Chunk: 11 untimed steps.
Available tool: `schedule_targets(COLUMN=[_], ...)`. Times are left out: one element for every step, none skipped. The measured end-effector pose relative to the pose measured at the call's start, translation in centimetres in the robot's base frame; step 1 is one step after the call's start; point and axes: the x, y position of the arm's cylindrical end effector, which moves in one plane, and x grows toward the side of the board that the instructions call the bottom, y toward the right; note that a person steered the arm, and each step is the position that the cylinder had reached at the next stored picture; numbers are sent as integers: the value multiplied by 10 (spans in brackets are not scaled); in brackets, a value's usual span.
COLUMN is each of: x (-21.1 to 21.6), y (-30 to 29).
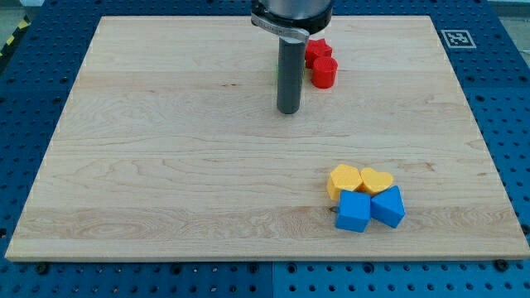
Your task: Point your arm at red star and green circle
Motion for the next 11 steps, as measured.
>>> schedule_targets(x=[1, 1, -12, -31, -70, -97, -87, -97, -144, -196, -205], y=[0, 8, 11, 11, -4, -29, -33, -56, -95, -75, 7])
